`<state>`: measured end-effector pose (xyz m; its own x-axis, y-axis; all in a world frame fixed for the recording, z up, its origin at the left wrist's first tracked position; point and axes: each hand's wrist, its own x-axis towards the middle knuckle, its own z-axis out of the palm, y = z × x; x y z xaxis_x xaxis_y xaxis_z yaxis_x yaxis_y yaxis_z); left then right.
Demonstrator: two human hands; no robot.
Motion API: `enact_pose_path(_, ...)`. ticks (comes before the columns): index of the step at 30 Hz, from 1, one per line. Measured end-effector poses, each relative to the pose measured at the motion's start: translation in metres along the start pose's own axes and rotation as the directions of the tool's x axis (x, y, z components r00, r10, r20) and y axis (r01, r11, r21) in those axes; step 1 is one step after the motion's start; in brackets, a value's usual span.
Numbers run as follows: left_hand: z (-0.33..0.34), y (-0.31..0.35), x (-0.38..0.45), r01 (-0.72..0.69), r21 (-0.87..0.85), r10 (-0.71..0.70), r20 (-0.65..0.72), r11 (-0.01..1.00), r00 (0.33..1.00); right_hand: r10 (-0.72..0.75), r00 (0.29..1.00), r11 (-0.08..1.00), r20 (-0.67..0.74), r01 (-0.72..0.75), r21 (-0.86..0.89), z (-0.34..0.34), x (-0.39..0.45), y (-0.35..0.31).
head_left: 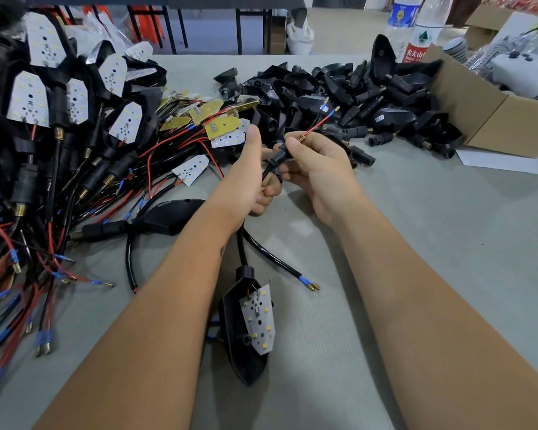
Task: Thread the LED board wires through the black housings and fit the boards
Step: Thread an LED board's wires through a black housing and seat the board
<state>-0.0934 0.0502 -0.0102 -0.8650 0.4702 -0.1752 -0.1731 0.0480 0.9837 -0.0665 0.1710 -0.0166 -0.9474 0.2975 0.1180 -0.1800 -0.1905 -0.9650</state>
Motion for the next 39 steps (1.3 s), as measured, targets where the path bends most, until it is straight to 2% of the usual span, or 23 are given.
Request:
enact_pose_path(7,0.0024,-0.0036,0.0019,-0.043,-0.029,0.039,-0.113,0.999,0.993,-0.013,1.000,0.998,-0.001,0.013,-0.067,-0.0024,0.0012,0.0026)
enact_pose_path(15,0.0021,-0.0003,-0.0004,-0.017,0.048,0.015,0.038,0.999,0.999,-0.066,0.998,0.995,0.017,0.068,-0.077,-0.0013,0.0022,0.0061)
enact_pose_path(22,0.0039,0.0001,0.0004,-0.027,0.044,0.026,0.034,0.999,0.999,0.008,0.999,0.997,0.049,-0.004,-0.078,-0.0046,0.0035,0.0026)
enact_pose_path(29,0.0003,-0.0033,0.0039,-0.071,0.050,0.069,0.042,0.996,0.997,-0.051,0.990,0.977,0.131,0.077,-0.200,0.0030,-0.0019,0.0028)
enact_pose_path(31,-0.0001,-0.0033,0.0026,-0.095,0.099,0.093,0.028,0.991,0.995,-0.010,0.995,0.990,0.102,0.024,-0.139,0.0015,-0.0010,0.0012)
enact_pose_path(34,-0.0008,-0.0038,0.0016,-0.111,0.179,0.109,0.021,0.978,0.994,-0.002,1.000,0.997,-0.026,0.000,-0.080,-0.0027,0.0012,0.0000)
enact_pose_path(39,0.0004,-0.0025,0.0016,-0.115,0.167,0.106,0.062,0.979,0.992,0.034,0.992,0.999,-0.118,-0.030,0.035,-0.0052,0.0035,-0.0004)
